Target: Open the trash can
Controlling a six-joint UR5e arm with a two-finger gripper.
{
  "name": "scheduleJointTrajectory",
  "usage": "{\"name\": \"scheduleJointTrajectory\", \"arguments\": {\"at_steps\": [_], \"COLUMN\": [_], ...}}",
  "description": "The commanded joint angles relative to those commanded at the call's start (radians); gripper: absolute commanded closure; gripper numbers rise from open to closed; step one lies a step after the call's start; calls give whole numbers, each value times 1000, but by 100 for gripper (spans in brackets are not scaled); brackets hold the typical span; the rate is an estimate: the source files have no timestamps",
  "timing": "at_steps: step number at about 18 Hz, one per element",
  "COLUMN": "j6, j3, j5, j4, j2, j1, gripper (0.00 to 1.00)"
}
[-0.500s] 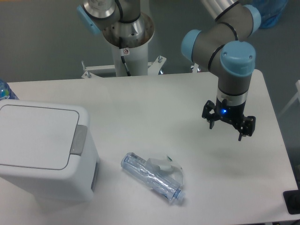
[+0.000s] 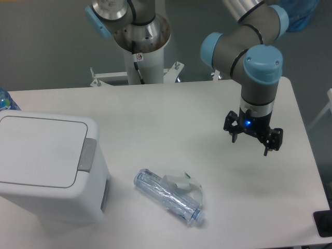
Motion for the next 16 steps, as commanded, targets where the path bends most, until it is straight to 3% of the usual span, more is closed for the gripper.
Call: {"name": "scheduleJointTrajectory", "arguments": {"at_steps": [4,7,16], "j6": [-8,-14,-149], "j3": [-29,-72,-42], "j5": [-11,-17,-95], "j4": [18,93,78], "j2": [2,5,9], "j1": [8,12,18], "gripper": [0,0,0]}}
